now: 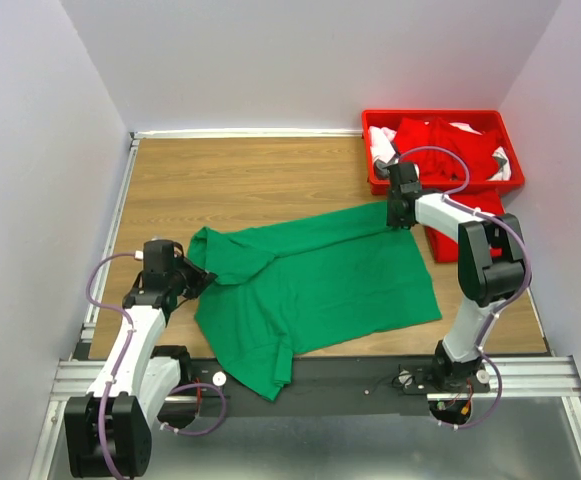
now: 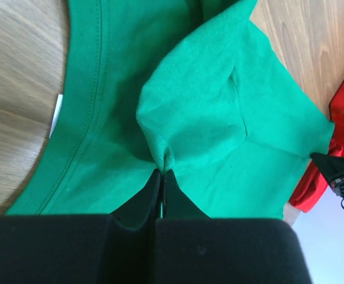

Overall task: Fold and stack the t-shirts
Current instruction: Fold the tshirt

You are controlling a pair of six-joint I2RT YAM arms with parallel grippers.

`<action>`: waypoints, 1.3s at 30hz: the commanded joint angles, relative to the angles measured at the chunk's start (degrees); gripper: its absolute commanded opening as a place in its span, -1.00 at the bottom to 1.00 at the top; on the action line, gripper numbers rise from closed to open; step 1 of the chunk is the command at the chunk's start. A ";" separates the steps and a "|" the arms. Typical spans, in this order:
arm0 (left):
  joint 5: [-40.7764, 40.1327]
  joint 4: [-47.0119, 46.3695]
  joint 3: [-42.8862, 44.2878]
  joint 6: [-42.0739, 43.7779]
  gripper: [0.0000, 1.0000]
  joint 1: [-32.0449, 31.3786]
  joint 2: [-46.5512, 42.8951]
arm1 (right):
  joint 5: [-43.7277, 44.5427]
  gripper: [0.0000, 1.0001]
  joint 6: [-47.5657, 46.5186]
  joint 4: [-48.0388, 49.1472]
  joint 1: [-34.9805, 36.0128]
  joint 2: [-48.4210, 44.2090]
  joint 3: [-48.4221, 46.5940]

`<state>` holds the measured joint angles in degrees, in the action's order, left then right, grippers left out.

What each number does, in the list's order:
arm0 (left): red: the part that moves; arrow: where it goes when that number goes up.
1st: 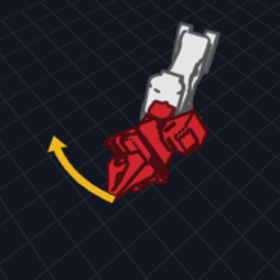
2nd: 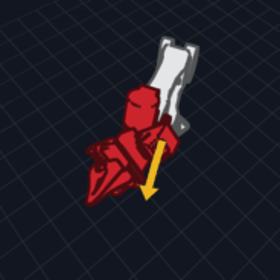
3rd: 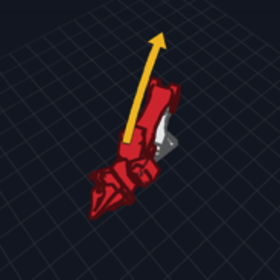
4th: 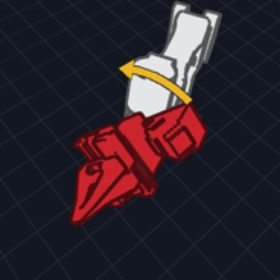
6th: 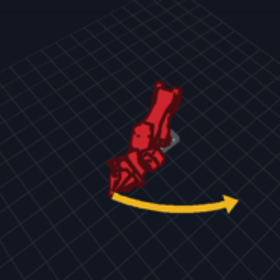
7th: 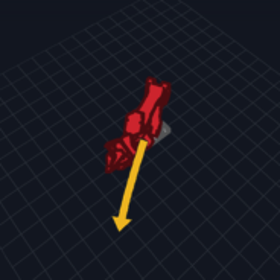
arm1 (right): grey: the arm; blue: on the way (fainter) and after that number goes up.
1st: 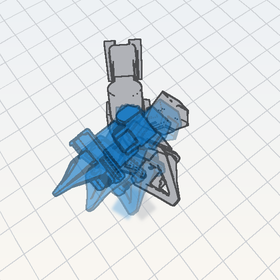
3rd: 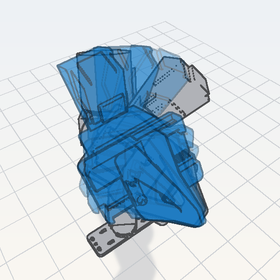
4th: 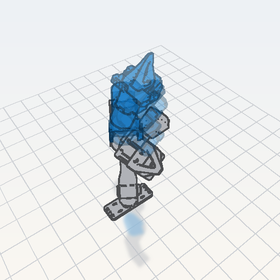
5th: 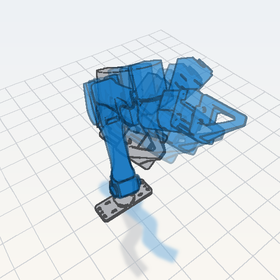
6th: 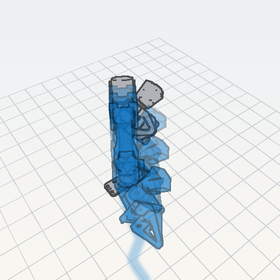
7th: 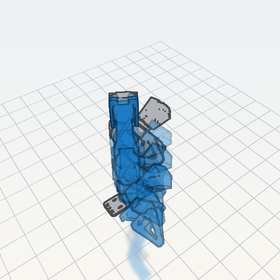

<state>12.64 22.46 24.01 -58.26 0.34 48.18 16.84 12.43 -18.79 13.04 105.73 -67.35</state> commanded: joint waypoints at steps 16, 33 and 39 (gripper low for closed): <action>6.77 -1.54 -0.36 -9.24 -1.00 -5.17 -6.35 | -29.90 0.22 4.45 -1.96 3.57 -13.63 -1.29; 7.22 -3.20 -4.67 -14.16 -1.00 -9.39 -10.57 | -50.06 0.11 21.14 21.50 20.09 -3.26 3.72; 7.31 -7.94 -8.80 -17.05 -1.00 -10.09 -10.04 | -52.26 0.11 22.99 23.88 21.76 0.52 2.67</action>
<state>18.33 18.63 18.02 -72.07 -9.50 38.11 -32.25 32.93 0.86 33.71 104.16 -63.99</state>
